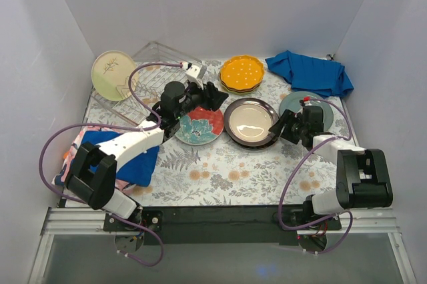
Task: Unload the plates from the dish rack
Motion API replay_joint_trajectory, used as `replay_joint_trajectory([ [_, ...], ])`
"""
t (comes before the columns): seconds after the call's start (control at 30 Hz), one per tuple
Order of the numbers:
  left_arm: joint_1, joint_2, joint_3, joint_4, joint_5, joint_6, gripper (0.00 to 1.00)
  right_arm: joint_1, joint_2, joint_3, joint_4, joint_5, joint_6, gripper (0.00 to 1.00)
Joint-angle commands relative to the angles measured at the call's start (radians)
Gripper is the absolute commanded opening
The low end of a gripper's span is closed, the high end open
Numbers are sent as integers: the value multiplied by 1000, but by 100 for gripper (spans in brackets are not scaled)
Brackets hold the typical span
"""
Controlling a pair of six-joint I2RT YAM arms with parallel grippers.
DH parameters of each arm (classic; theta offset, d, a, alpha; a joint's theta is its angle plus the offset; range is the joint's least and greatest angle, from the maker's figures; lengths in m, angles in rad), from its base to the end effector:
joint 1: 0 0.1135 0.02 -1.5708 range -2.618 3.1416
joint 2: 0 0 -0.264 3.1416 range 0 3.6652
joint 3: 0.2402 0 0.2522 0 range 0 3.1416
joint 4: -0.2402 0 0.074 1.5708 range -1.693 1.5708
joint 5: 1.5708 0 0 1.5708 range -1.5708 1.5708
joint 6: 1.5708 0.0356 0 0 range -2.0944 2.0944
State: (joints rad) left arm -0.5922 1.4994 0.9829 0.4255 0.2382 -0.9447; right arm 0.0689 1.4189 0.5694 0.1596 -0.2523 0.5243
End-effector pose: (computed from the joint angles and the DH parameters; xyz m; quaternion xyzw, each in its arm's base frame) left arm 0.2873 -0.2034 0.2982 -0.0497 0.7360 -0.5284 0.4203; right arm 0.2693 0.0275 0.1611 0.1503 0.8863 0.2325 0.3712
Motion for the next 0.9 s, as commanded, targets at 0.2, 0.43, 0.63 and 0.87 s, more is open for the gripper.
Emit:
replay_joint_trajectory([
  [0.2, -1, -70, -16, 6, 3, 40, 53, 3, 14, -13, 44, 41, -23, 57],
  [0.43, -1, -83, -23, 12, -17, 40, 53, 5, -5, -16, 38, 82, -29, 39],
  [0.63, -1, -114, -47, 49, -30, 40, 53, 6, -18, -19, 31, 97, -29, 31],
  [0.87, -1, -126, -41, 26, -51, 64, 53, 3, -34, -25, 27, 111, -23, 28],
])
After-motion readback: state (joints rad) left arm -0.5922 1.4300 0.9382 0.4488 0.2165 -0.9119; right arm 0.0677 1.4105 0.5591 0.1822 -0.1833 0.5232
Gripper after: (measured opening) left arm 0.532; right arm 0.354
